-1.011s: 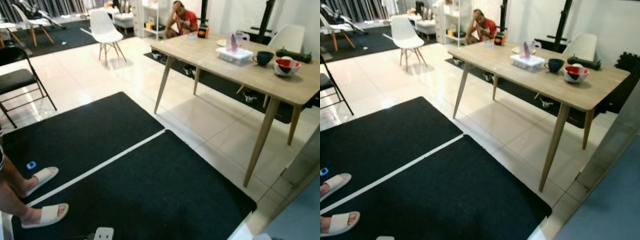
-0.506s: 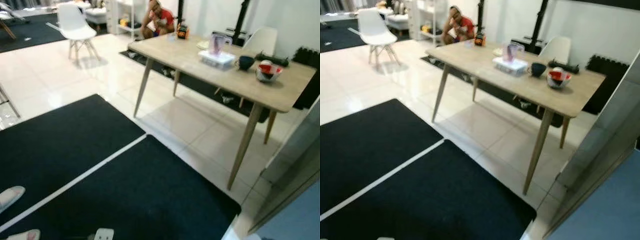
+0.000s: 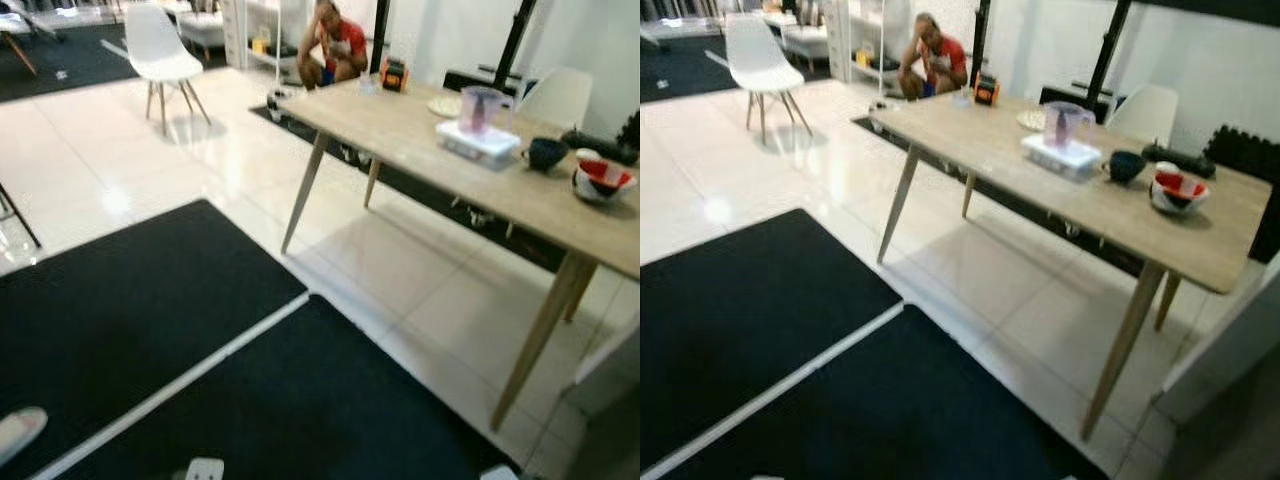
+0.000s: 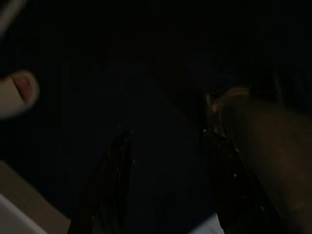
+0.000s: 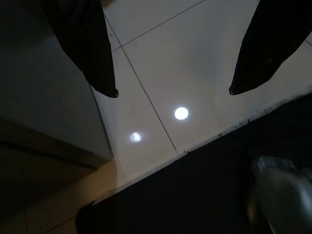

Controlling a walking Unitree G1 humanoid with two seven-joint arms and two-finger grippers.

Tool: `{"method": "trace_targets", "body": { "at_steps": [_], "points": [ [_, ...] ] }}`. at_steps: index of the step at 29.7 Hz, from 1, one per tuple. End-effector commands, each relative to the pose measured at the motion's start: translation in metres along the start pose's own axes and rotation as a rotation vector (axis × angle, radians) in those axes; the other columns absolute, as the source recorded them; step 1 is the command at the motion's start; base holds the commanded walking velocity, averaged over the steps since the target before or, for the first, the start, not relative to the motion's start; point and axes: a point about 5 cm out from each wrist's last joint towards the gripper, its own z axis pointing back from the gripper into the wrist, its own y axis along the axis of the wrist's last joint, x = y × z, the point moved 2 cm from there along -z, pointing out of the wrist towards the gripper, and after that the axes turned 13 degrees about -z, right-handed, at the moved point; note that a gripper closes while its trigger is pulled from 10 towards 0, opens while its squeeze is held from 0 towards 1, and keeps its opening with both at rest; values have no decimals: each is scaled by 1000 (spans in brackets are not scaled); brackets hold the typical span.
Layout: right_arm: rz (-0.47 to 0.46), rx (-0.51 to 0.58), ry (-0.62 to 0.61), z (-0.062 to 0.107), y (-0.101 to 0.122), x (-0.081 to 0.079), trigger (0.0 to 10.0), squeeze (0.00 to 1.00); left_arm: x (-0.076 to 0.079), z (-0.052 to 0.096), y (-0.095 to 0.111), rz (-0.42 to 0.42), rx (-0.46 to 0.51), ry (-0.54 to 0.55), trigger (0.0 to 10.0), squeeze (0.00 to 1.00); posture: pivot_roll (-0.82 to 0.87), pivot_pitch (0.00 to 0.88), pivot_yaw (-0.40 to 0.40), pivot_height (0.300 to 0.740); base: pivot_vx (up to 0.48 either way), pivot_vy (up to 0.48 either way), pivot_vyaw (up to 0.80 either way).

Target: Restocking fridge

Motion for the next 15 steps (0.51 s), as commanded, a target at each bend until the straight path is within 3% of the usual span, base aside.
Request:
{"method": "trace_targets", "body": {
  "at_steps": [1,7,15],
  "points": [
    [4,1,-9,0,1,3,10000,0,-2,0,-1,5,0,5,10000,0,-94,0,-30,740,469,0,0],
    [18,-19,-9,0,-3,0,10000,0,-11,4,-16,20,-30,25,10000,0,-70,8,-28,740,471,0,0],
    [31,-24,-1,0,-4,-4,10000,0,-5,5,-21,11,-34,-10,10000,0,-54,29,-30,740,469,0,0]
  ]
}}
